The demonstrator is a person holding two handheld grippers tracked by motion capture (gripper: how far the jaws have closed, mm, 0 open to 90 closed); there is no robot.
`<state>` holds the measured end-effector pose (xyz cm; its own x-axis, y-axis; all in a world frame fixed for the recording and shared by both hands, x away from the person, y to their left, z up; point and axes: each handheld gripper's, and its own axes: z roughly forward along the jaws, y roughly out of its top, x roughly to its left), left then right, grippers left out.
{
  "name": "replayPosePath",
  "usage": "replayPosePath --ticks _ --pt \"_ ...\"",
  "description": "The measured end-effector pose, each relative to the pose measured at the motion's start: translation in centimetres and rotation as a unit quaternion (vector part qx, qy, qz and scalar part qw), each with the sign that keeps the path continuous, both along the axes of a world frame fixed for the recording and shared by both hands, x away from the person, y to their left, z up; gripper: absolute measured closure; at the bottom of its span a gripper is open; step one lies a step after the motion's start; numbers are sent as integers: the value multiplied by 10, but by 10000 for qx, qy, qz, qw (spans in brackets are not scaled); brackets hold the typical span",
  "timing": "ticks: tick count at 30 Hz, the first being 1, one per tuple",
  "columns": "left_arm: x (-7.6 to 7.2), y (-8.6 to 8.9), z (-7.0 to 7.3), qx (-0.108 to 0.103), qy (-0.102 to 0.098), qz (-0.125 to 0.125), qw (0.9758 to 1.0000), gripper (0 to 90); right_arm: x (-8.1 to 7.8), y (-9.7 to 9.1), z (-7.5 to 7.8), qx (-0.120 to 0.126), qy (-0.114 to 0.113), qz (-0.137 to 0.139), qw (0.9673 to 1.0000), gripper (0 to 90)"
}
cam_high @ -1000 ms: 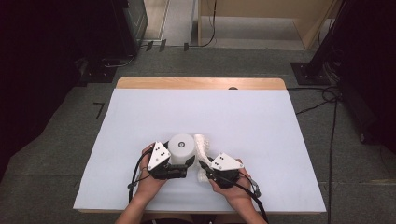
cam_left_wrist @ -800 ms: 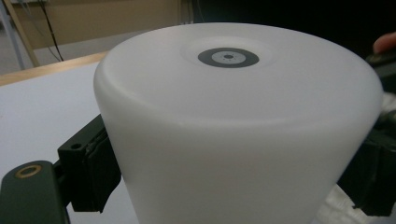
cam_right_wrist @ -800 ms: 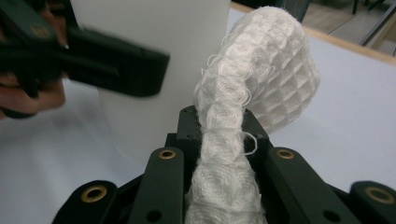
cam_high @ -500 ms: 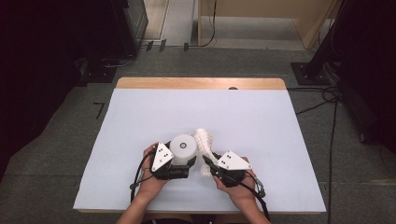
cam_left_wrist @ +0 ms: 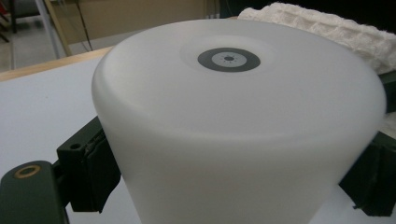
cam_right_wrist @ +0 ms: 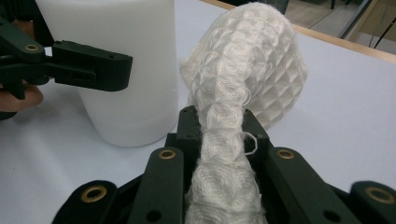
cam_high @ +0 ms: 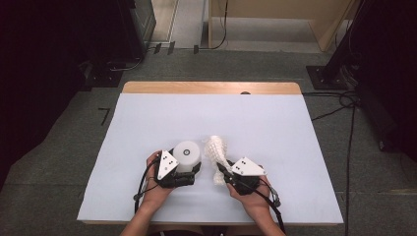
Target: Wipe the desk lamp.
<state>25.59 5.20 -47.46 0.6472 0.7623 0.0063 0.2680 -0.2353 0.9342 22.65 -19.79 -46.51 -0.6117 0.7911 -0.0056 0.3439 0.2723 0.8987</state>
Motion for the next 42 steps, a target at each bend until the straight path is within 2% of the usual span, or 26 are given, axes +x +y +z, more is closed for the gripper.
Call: replayPosePath --ticks 3,5,9,11,14,17,20,23,26,29,32,35,42 --pt "-3 -2 2 -81 104 107 9999 18 0 -1 0 20 13 -15 10000 751" --pt "-6 -6 3 -12 38 221 9997 3 0 -2 0 21 8 -24 10000 751" --pt "-10 -17 4 148 -92 691 9975 8 1 -2 -1 22 37 -46 10000 750" --pt "-11 -18 3 180 -108 843 9962 61 0 -1 -1 14 58 -42 10000 751" --pt "-12 -17 4 182 -124 744 9970 82 0 1 -2 -7 66 -13 10000 750" --pt "-9 -13 9 169 -16 439 9989 87 0 3 -2 9 77 8 10000 750" --pt "-7 -8 14 -87 16 222 9997 87 -1 5 -3 -18 73 51 10000 751" --pt "-7 -2 21 -417 -24 92 9991 87 -1 9 -6 -69 124 80 9999 751" --pt "-9 0 27 -497 -130 -79 9986 87 -1 14 -10 -241 203 31 9995 750" --pt "-10 -3 27 -447 -100 -159 9988 87 -2 17 -11 -212 240 108 9994 751" --pt "-10 -6 24 -332 -74 -247 9991 87 -5 18 -7 -32 167 250 9995 751" --pt "-10 -9 21 -211 -48 -321 9992 87 -9 17 1 50 -59 330 9994 752" --pt "-9 -12 18 -141 39 -482 9987 87 -15 9 19 243 -474 357 9979 753"
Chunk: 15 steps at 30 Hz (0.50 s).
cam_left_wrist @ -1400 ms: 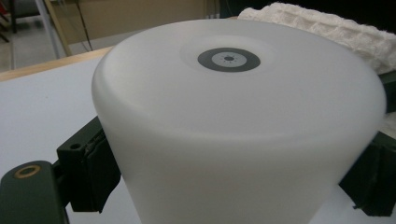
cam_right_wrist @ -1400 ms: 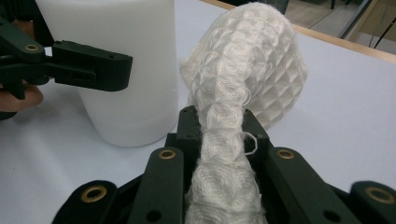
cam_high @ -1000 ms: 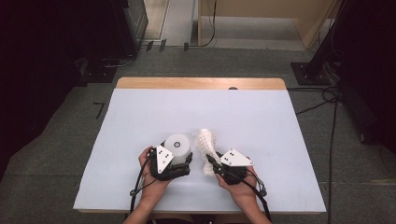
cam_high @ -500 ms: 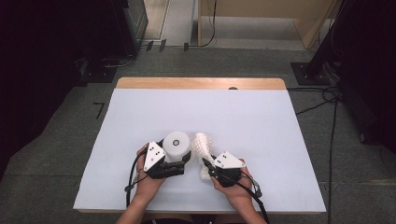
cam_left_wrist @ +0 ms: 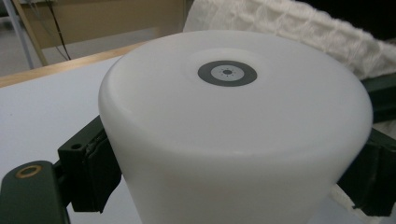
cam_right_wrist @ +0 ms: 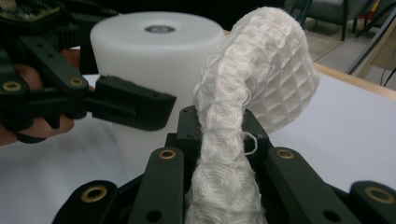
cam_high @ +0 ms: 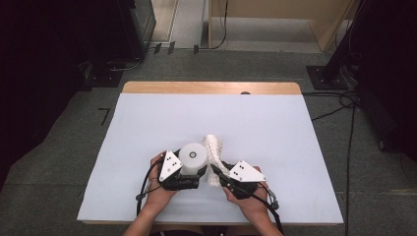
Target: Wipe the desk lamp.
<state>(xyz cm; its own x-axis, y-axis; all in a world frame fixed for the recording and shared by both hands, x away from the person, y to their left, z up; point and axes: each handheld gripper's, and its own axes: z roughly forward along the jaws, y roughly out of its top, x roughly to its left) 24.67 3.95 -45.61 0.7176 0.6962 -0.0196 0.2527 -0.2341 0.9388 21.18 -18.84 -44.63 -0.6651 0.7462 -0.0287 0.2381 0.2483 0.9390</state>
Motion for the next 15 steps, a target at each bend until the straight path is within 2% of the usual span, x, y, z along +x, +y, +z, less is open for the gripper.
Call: replayPosePath --ticks 3,5,9,12,15 --pt "0 1 2 -13 -28 -11 10000 88 -1 -1 1 10 -65 19 10000 754" --pt "0 2 3 -75 -9 18 10000 88 0 2 -3 -56 1 40 10000 753" --pt "0 5 6 -161 -26 61 9998 88 4 9 -20 -260 338 46 9991 753" --pt "0 6 7 -179 -96 72 9998 88 6 12 -25 -350 504 48 9981 753" --pt "0 5 4 -138 -166 57 9998 88 7 12 -26 -378 546 34 9978 752"
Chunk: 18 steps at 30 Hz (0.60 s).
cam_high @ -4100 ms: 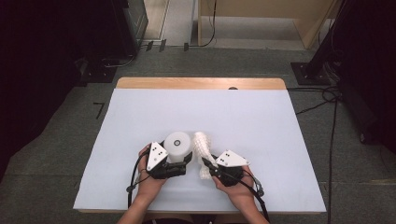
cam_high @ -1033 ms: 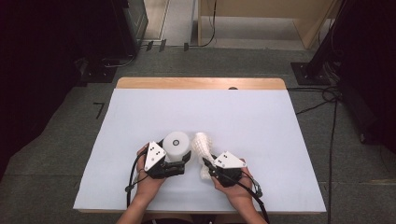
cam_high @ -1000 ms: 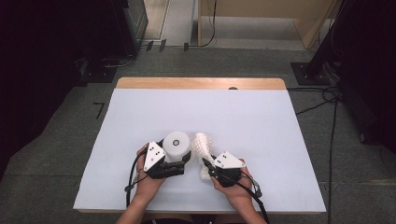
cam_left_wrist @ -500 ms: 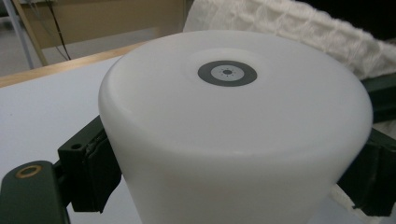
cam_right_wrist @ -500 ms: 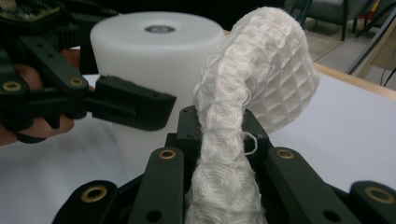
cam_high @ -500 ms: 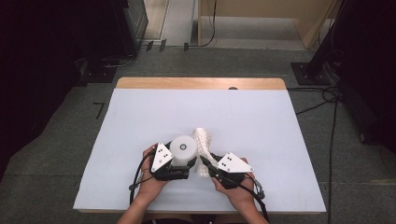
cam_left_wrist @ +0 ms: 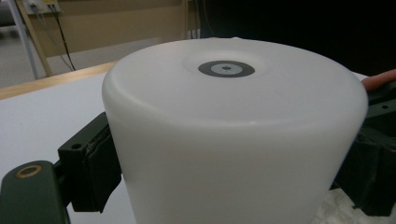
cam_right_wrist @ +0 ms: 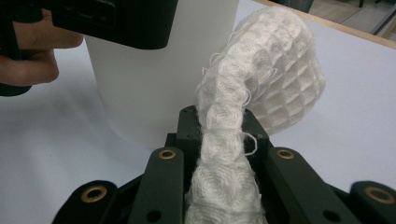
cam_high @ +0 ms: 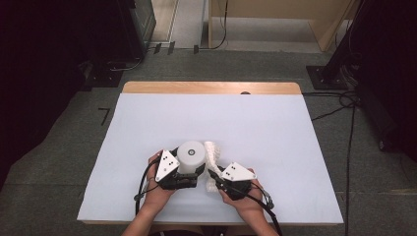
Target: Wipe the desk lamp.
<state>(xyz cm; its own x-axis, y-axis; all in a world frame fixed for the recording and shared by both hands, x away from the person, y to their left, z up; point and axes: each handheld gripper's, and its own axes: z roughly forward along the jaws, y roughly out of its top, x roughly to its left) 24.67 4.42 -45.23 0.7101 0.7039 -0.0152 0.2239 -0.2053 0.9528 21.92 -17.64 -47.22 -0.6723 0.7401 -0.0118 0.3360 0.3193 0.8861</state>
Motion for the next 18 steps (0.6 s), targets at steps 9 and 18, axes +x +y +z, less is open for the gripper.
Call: replayPosePath --ticks 9,18 --pt "5 -2 -18 276 -56 152 9995 87 3 -7 2 37 -6 -144 9999 753" --pt "-1 -5 -21 215 -25 627 9978 30 5 -17 5 111 -35 -339 9994 753"
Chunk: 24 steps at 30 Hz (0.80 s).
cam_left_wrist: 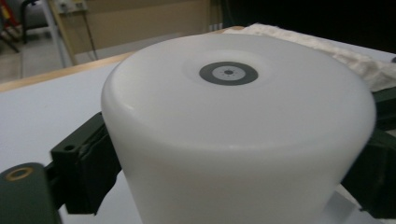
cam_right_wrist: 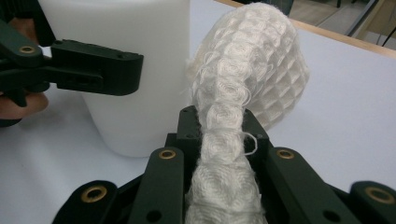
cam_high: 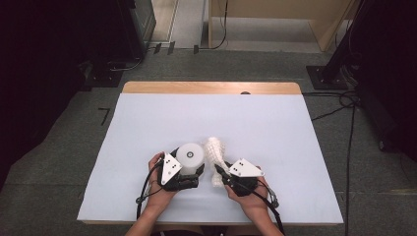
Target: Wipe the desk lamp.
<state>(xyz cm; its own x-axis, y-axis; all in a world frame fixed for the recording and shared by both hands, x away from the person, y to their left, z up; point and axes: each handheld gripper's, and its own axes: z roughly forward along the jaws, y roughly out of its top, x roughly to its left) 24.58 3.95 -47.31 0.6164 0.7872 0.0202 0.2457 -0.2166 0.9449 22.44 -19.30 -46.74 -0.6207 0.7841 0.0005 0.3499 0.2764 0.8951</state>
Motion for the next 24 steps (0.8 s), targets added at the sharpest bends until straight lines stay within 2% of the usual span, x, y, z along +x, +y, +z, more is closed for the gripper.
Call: replayPosePath --ticks 2,3,6,7,9,12,15,17,20,23,24 --pt "-4 -4 1 -112 39 229 9997 5 1 -1 0 -5 -15 -13 10000 752" --pt "-6 -6 1 -104 20 316 9994 5 1 -2 -1 6 -2 -33 10000 753" --pt "-11 -15 0 119 -34 661 9977 14 1 -1 -1 24 39 -41 10000 752" --pt "-13 -18 -1 157 -82 789 9967 43 1 -1 -2 18 34 -39 10000 752" --pt "-14 -19 0 204 -93 826 9963 77 0 0 -2 4 35 -20 10000 752" --pt "-13 -16 3 112 -29 672 9977 84 0 2 -2 13 17 -7 10000 752" --pt "-12 -13 6 124 -101 620 9979 87 -1 3 -1 41 30 50 10000 752" --pt "-11 -10 10 -2 -50 469 9989 87 -2 6 -2 45 55 65 10000 752" --pt "-11 -7 16 -225 -96 162 9996 87 -2 10 -5 -27 111 150 9998 752" --pt "-12 -6 19 -221 -155 -30 9996 88 -4 13 -5 -31 110 165 9998 753" --pt "-11 -6 19 -230 -112 -100 9996 88 -4 13 -4 -24 110 169 9998 753"
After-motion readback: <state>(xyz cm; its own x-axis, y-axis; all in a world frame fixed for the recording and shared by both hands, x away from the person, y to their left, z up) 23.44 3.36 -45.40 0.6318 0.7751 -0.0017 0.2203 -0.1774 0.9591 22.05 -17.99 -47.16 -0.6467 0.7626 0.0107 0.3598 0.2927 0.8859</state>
